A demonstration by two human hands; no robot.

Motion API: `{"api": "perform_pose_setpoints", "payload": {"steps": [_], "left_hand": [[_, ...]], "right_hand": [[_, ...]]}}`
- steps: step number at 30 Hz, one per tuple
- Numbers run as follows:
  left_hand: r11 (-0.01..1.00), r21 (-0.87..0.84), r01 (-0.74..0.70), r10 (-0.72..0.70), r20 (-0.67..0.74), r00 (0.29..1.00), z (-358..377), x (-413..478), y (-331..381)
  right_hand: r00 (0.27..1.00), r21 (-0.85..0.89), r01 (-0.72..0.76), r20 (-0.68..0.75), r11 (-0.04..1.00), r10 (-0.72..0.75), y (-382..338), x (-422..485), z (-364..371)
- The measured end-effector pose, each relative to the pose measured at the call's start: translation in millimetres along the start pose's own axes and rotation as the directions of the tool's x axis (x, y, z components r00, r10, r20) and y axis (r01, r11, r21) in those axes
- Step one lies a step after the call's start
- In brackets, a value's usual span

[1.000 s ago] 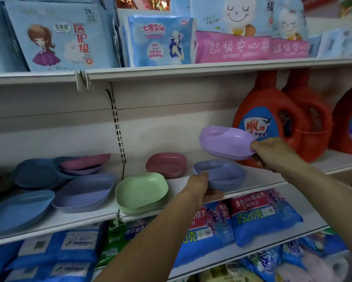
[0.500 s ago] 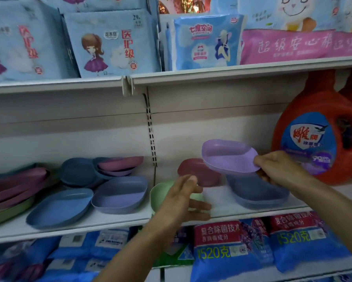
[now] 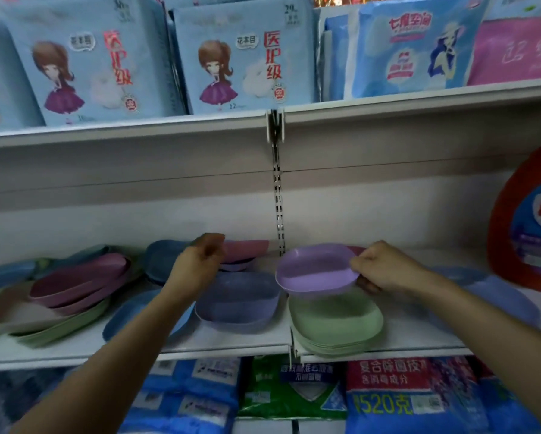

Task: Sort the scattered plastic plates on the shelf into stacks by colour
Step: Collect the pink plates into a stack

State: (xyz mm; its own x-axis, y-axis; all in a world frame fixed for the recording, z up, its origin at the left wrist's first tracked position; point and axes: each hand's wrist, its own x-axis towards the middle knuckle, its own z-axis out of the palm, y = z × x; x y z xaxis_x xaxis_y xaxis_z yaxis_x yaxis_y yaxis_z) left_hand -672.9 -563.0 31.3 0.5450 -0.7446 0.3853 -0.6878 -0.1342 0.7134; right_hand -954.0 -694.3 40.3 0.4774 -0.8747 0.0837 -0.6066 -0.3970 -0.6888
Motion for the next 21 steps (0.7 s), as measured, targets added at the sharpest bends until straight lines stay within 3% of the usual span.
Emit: {"api": "perform_pose_setpoints", "payload": {"steps": [1, 3, 5, 8, 14, 18, 21], "left_hand": [[0.98, 0.195, -0.049, 0.041, 0.042, 0.998, 1, 13, -6], [0.842, 0.517, -0.157, 0.061, 0.198, 0.978, 3, 35, -12], [0.742, 0.64, -0.199, 0.005, 0.291, 0.957, 4, 47, -14], [0.721, 0.65, -0.239, 0.005, 0.34, 0.94, -1, 48, -13], [0.792, 0.539, -0.285, 0.104, 0.341, 0.934, -23, 41, -18], [0.829, 0.475, -0.294, 0.221, 0.204, 0.954, -45, 27, -21], [0.837, 0.404, -0.37, 0.358, 0.107, 0.928, -59, 13, -25]], "right_hand": [[1.0, -0.013, -0.01, 0.016, 1.0, 0.011, -8, 2, 4], [0.998, -0.023, -0.02, 0.054, 1.0, 0.021, -26, 5, 14], [0.996, -0.044, -0.011, 0.093, 0.999, 0.015, -43, 7, 26], [0.992, -0.085, -0.001, 0.126, 0.996, 0.012, -62, 11, 46], [0.991, -0.117, -0.047, 0.121, 0.992, 0.061, -71, 24, 63], [0.992, -0.17, -0.127, -0.042, 0.977, 0.121, -66, 36, 45], [0.985, -0.188, -0.157, -0.107, 0.97, 0.138, -60, 47, 42]]}}
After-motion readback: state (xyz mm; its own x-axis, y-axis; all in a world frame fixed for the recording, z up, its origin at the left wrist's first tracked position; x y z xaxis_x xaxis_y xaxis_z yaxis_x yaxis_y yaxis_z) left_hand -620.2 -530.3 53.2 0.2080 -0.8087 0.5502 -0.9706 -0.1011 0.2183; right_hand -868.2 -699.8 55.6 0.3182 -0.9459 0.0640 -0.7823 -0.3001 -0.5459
